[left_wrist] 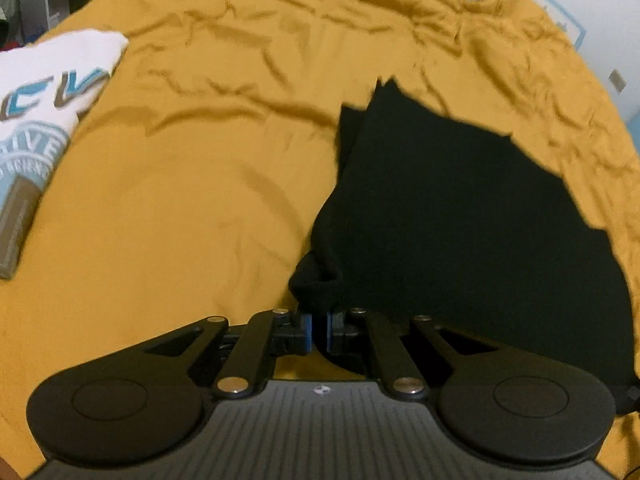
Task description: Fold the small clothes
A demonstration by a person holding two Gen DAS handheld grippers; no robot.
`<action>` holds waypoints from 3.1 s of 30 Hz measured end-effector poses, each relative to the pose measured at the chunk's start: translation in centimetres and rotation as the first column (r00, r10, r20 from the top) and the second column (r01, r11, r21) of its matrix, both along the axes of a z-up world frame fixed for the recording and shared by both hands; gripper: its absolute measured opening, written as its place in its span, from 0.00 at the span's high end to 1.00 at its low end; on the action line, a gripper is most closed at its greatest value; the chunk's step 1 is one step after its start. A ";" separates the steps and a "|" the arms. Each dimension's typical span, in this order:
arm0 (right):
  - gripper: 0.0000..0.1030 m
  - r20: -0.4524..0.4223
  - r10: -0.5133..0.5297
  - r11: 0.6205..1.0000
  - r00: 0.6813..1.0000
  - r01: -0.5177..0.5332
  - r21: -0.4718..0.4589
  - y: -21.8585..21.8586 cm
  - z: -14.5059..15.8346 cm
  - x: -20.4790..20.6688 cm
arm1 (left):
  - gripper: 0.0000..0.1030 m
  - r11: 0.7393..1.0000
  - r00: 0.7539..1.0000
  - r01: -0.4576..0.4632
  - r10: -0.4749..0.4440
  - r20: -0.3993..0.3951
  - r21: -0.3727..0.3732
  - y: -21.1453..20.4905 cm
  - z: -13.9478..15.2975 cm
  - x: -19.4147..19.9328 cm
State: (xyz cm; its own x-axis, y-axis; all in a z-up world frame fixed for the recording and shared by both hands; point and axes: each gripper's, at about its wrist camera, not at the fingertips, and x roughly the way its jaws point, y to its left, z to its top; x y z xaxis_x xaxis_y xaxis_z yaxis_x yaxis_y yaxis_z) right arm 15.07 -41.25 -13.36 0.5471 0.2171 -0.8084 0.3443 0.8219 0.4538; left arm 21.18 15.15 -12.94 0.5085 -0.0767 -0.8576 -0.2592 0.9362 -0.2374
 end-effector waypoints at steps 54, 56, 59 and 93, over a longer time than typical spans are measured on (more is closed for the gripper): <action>0.40 0.120 0.059 0.976 0.991 -0.082 0.200 -2.0 -6.0 17.9 | 0.63 0.960 0.962 0.256 -0.264 0.064 0.117 -10.6 1.0 9.6; 0.60 0.133 0.042 0.977 0.990 -0.068 0.201 -1.7 -6.2 18.2 | 0.63 0.959 0.960 0.257 -0.268 0.080 0.117 -10.4 1.0 9.4; 0.91 0.158 0.034 0.971 0.987 -0.070 0.227 -1.1 -6.0 18.2 | 0.63 0.963 0.960 0.246 -0.258 0.108 0.111 -9.7 1.3 8.9; 0.96 0.108 0.264 0.960 0.959 -0.271 0.063 35.6 6.1 24.2 | 0.62 0.998 0.973 0.069 -0.066 0.221 -0.005 3.8 3.9 6.7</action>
State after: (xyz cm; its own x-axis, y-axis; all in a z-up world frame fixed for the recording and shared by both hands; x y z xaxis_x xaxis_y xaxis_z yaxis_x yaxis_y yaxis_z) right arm 39.26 -5.66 -7.25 0.5362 0.4251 -0.7292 0.0675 0.8396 0.5390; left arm 27.93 18.91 -9.04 0.6782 -0.1271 -0.7238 -0.1357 0.9464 -0.2933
